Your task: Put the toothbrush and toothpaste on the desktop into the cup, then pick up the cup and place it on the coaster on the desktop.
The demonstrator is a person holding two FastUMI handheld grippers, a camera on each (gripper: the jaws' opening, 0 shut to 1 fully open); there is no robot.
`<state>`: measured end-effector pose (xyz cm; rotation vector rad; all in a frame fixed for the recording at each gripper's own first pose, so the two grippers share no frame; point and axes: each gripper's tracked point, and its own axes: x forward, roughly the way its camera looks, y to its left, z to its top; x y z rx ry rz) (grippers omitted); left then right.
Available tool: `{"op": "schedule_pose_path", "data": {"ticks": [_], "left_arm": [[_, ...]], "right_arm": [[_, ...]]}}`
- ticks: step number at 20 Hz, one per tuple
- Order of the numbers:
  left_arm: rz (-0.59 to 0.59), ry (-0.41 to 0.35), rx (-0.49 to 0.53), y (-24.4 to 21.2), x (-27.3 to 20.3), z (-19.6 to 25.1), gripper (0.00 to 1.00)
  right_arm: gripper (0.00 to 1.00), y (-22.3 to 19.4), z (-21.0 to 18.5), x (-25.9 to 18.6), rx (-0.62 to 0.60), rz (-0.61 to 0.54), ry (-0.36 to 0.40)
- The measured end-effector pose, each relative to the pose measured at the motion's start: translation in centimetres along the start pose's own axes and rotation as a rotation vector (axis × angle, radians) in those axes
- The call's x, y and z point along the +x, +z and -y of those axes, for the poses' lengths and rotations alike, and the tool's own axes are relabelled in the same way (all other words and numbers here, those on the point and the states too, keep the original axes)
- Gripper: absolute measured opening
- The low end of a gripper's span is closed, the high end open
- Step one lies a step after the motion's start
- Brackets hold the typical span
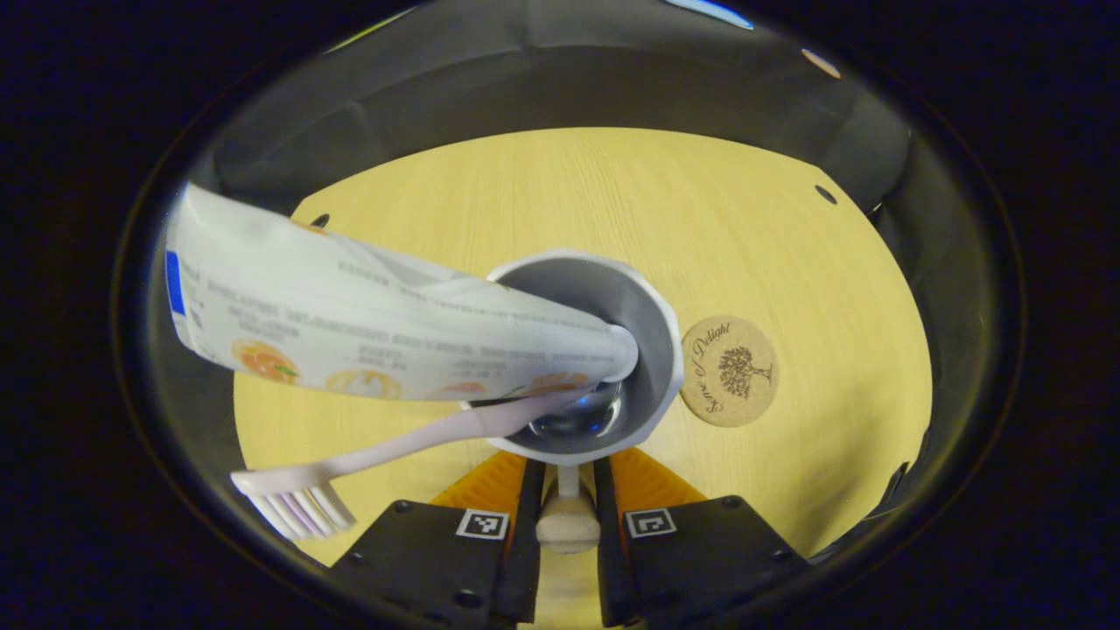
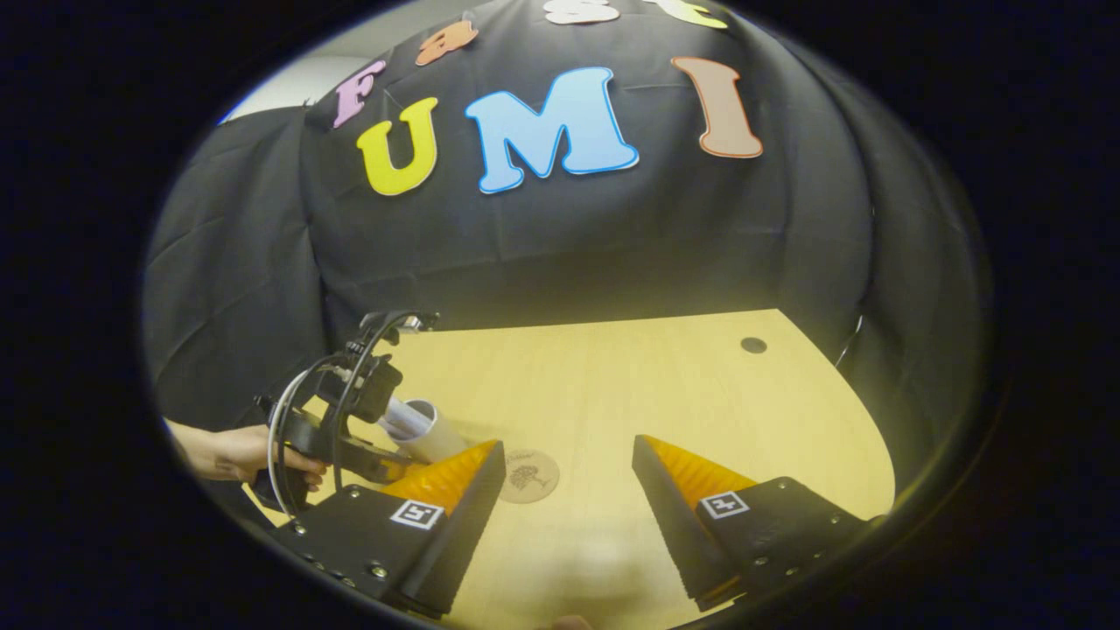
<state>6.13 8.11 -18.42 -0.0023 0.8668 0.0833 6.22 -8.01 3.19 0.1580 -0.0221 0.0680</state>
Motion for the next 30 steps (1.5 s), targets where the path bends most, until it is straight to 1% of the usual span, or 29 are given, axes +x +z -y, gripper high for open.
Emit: {"op": "schedule_pose_path", "data": {"ticks": [3,5,8,11,15,22,25,30], "left_arm": [[0.040,-0.013,0.031,0.9,-0.9,1.1,0.34],[0.051,-0.037,0.048,1.3,-1.8,2.5,0.34],[0.050,-0.072,0.061,1.5,-2.2,4.4,0.34],[0.040,-0.107,0.078,1.3,-1.8,7.3,0.34],[0.018,-0.131,0.108,1.1,-1.5,9.5,0.34],[-0.030,-0.135,0.165,0.5,-0.8,11.7,0.34],[-0.048,-0.132,0.185,0.3,-0.4,12.5,0.40],[-0.085,-0.114,0.195,-0.3,0.4,12.9,0.40]], "right_arm": [[0.91,-0.1,0.4,-0.3,0.010,-0.001,-0.006],[0.91,0.1,0.4,-0.4,0.011,0.004,-0.006],[0.91,0.2,0.7,-0.7,0.008,0.011,-0.009],[0.91,0.0,1.3,-1.1,0.000,0.012,-0.021],[0.91,-0.3,2.6,-1.7,0.013,0.007,-0.045],[0.91,-0.5,4.0,-2.2,0.035,0.004,-0.067],[0.91,-0.7,4.4,-2.5,0.035,0.002,-0.072],[0.91,-1.0,5.2,-2.7,0.050,-0.007,-0.080]]}}
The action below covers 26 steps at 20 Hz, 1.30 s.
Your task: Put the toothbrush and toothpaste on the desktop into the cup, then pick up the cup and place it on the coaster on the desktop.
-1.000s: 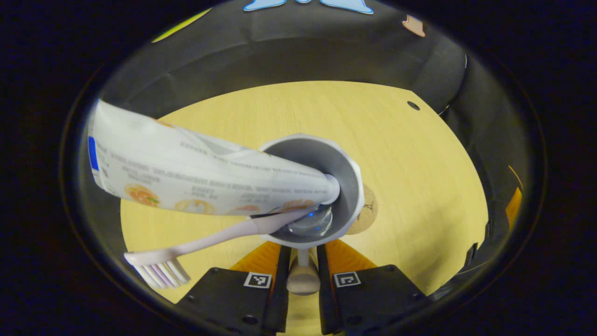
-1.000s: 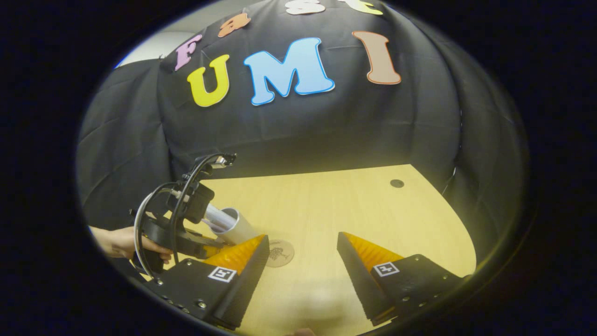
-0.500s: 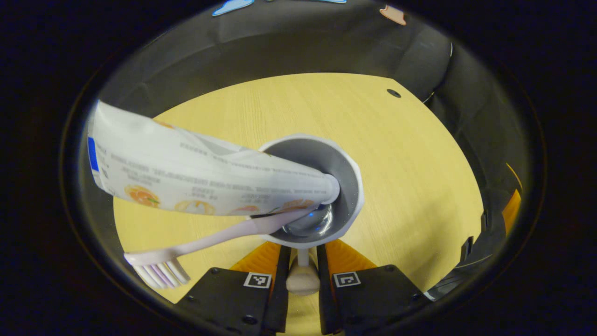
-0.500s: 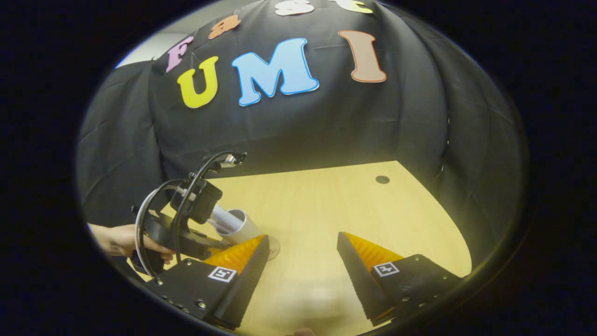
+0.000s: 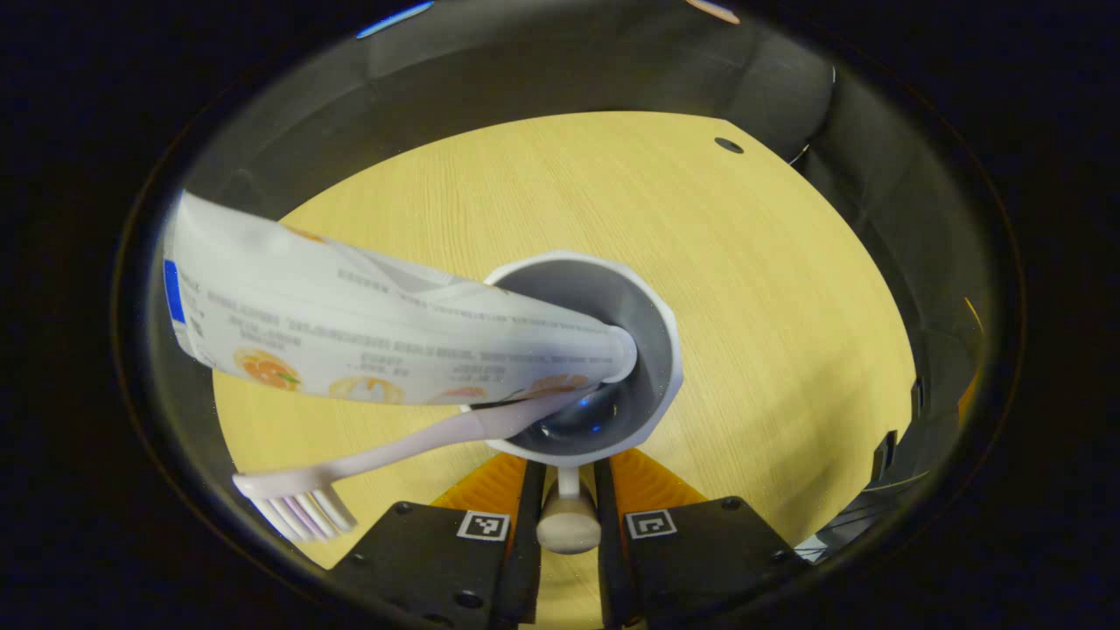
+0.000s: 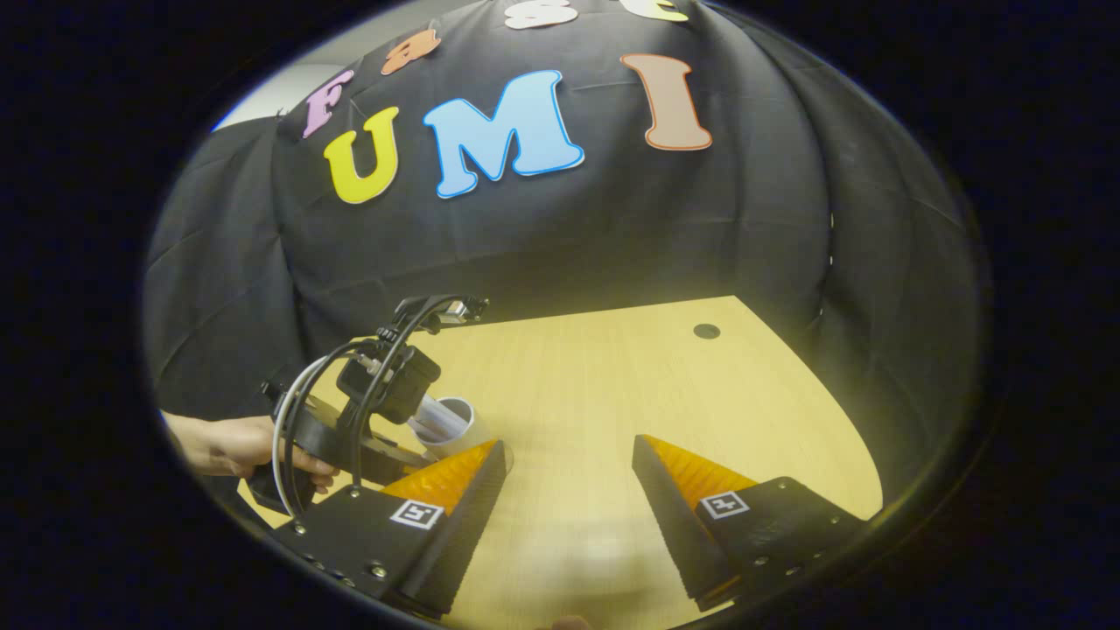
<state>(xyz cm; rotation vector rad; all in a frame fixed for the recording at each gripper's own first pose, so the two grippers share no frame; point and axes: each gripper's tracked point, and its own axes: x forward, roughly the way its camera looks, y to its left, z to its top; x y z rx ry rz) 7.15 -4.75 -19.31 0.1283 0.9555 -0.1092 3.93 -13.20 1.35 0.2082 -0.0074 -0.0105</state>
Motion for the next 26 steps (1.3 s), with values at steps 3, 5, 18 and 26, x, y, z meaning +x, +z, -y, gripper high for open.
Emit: {"op": "schedule_pose_path", "data": {"ticks": [3,5,18,26], "left_arm": [[-0.007,0.010,0.012,0.2,0.1,-0.1,0.40],[-0.008,0.011,0.014,0.3,0.1,0.0,0.41],[0.344,0.003,-0.153,0.8,-9.2,-0.2,0.89],[0.782,0.088,-0.123,1.0,-21.4,-4.7,1.00]], "right_arm": [[0.91,-0.2,0.1,-0.3,-0.003,-0.008,0.000],[0.91,-0.2,0.2,-0.5,-0.016,-0.010,0.001],[0.91,3.0,-2.5,-2.9,-0.137,0.070,0.075],[0.91,6.0,-5.9,-5.1,-0.162,0.173,0.038]]}}
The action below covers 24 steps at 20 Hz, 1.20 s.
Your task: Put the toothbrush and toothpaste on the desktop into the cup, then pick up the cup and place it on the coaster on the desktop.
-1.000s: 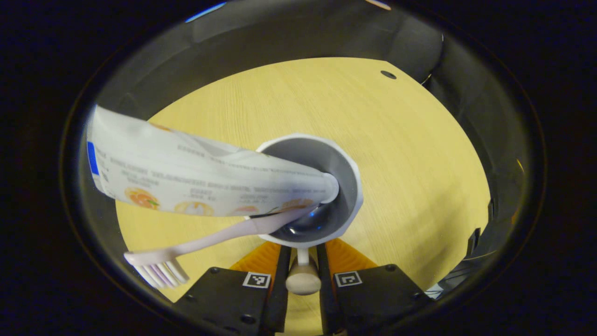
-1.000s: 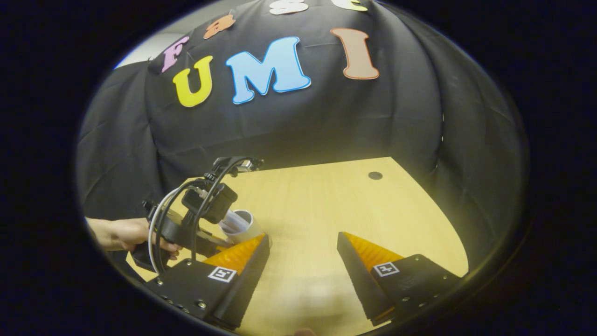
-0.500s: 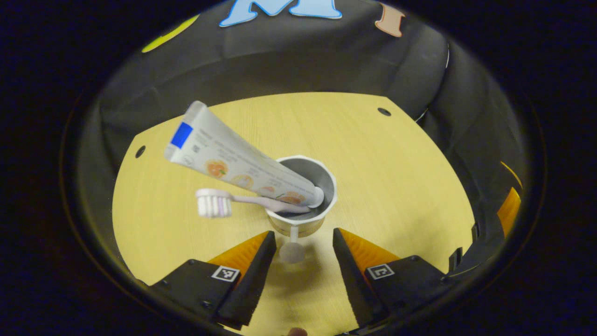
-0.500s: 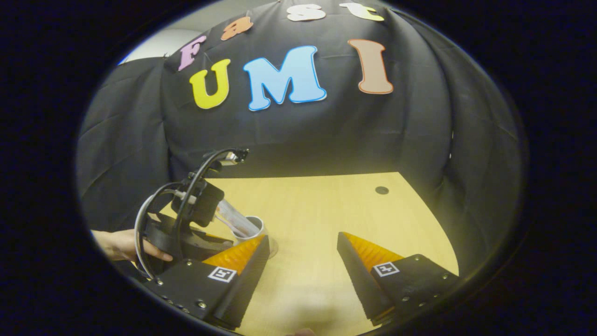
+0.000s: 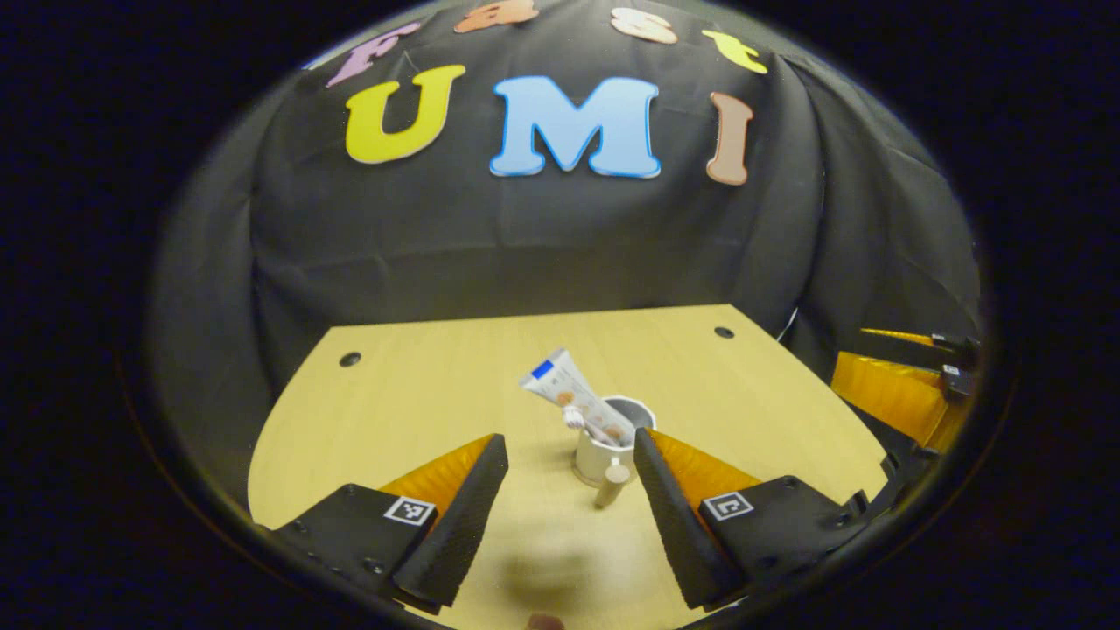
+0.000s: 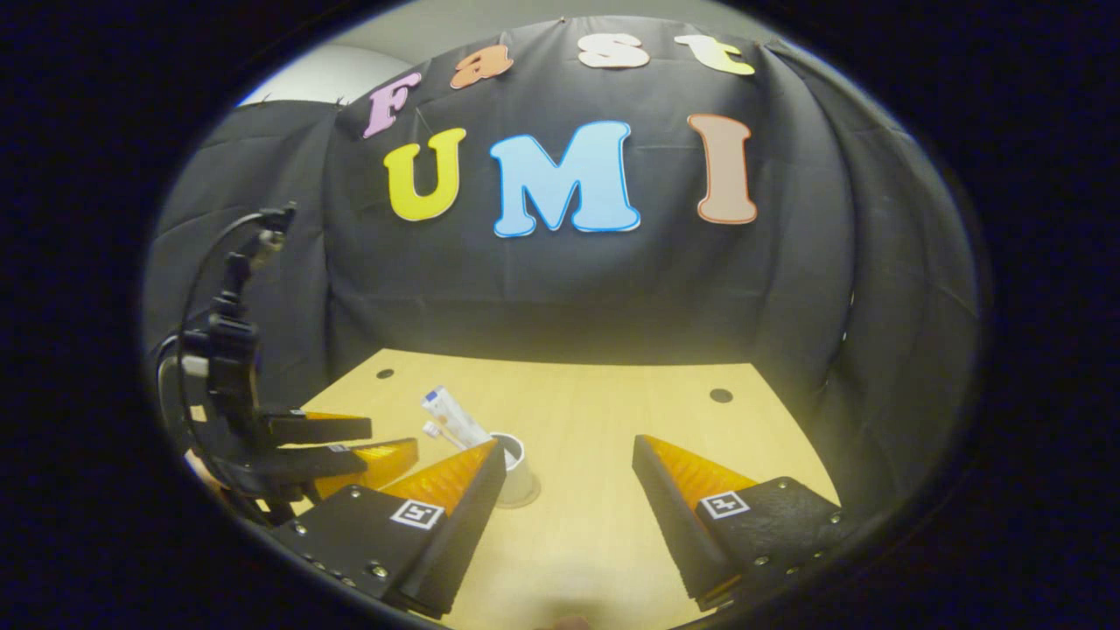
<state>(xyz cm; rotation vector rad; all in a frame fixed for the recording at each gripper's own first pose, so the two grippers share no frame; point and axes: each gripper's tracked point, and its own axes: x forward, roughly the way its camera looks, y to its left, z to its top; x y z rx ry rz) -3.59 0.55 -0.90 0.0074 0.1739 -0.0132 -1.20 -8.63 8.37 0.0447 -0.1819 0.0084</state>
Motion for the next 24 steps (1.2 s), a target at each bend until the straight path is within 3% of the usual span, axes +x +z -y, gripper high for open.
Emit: {"op": "schedule_pose_path", "data": {"ticks": [5,6,9,10,11,13,14,16,18,19,21,22,23,24], "left_arm": [[0.213,0.047,-0.056,4.6,-4.7,-2.9,1.00],[0.235,0.060,-0.052,5.2,-5.3,-3.5,0.88],[0.275,0.080,-0.033,6.6,-6.6,-4.3,1.00],[0.292,0.084,-0.026,7.4,-7.1,-4.6,0.88],[0.309,0.083,-0.016,7.8,-7.3,-4.7,1.00],[0.343,0.086,0.013,8.6,-7.8,-5.0,0.95],[0.357,0.083,0.019,9.0,-8.0,-5.1,1.00],[0.379,0.073,0.020,9.4,-8.6,-5.2,1.00],[0.402,0.063,0.017,9.6,-8.7,-5.4,0.94],[0.402,0.061,0.014,9.3,-8.7,-5.4,1.00],[0.397,0.060,0.009,8.8,-9.1,-5.4,1.00],[0.396,0.063,0.009,8.6,-9.1,-5.5,0.94],[0.396,0.063,0.011,8.6,-9.1,-5.6,1.00],[0.396,0.062,0.011,8.7,-9.0,-5.7,1.00]], "right_arm": [[0.91,3.0,-1.6,-0.7,-0.028,0.112,-0.060],[0.91,3.5,-1.8,-0.8,-0.036,0.130,-0.073],[0.94,3.9,-2.9,-1.2,-0.065,0.155,-0.085],[0.94,3.9,-3.3,-1.3,-0.067,0.155,-0.087],[0.94,4.2,-3.6,-1.3,-0.062,0.161,-0.088],[0.94,4.4,-4.0,-1.7,-0.057,0.169,-0.096],[0.94,4.5,-4.2,-2.0,-0.056,0.174,-0.099],[0.94,4.7,-4.6,-2.4,-0.055,0.187,-0.105],[0.94,4.6,-4.7,-3.0,-0.053,0.199,-0.120],[0.94,4.4,-4.8,-3.1,-0.050,0.200,-0.126],[0.94,4.0,-4.8,-3.4,-0.046,0.198,-0.138],[0.94,3.9,-4.8,-3.3,-0.047,0.197,-0.145],[0.94,3.9,-4.7,-3.5,-0.049,0.196,-0.154],[0.94,4.0,-4.6,-3.7,-0.054,0.202,-0.164]]}}
